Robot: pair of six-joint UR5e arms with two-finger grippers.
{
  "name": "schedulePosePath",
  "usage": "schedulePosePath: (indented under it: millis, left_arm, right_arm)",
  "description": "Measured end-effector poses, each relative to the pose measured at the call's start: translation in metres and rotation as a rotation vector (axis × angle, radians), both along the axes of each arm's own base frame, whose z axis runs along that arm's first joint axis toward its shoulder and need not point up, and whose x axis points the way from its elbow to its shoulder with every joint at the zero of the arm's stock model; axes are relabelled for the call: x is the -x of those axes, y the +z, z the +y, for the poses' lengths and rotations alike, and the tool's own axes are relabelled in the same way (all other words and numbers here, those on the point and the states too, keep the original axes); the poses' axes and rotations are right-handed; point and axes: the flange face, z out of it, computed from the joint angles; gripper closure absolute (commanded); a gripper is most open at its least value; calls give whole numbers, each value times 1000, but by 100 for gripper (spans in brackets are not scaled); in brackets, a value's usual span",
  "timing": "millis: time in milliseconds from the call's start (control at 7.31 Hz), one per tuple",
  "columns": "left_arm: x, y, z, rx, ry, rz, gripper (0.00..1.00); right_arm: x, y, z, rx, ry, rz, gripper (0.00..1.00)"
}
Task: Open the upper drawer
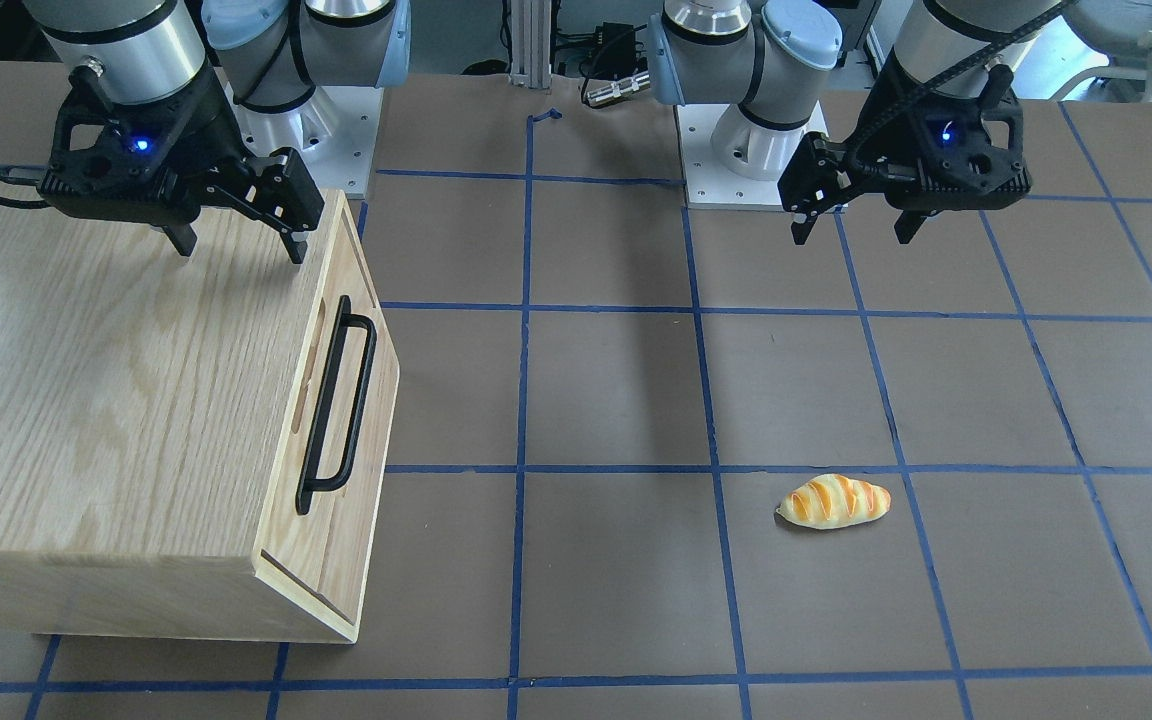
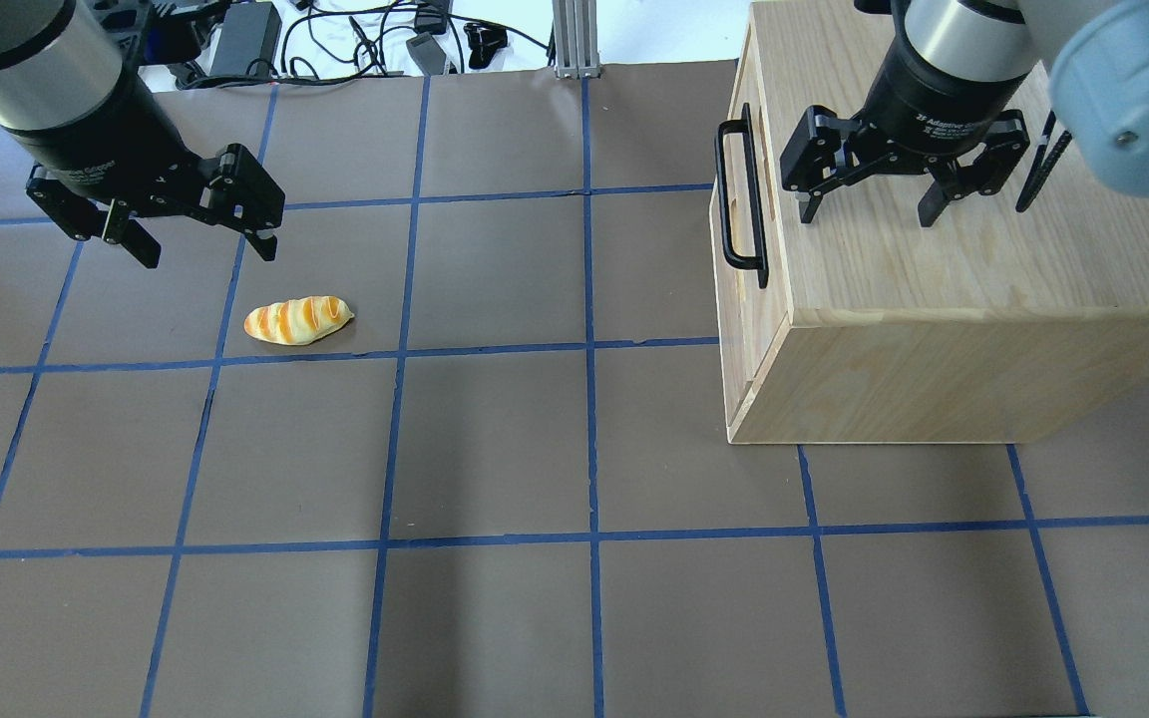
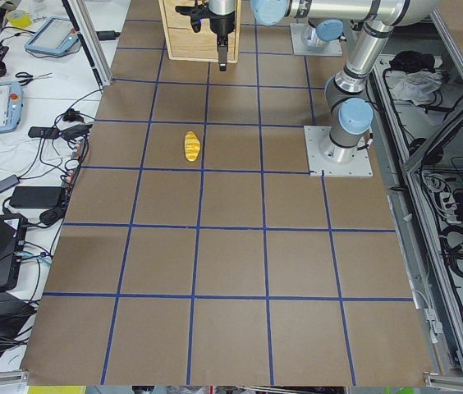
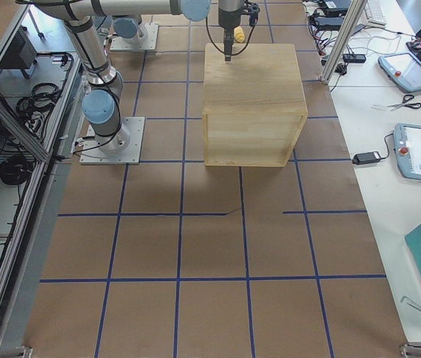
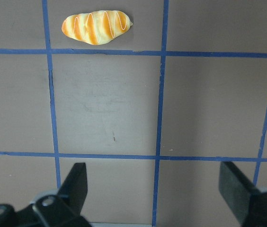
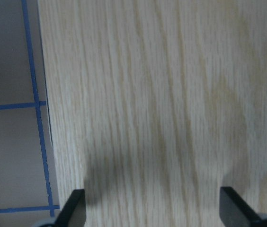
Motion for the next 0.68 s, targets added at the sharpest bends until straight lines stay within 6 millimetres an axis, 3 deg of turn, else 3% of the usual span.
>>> schedulePosePath:
  millis: [411,684]
  left_arm:
    - [7,-2,-6,23,8,9,0]
    - [36,-6,-17,86,53,46,0]
  right_arm:
    - [0,0,0,0,0,-1,0]
    - [0,0,0,0,0,-1,0]
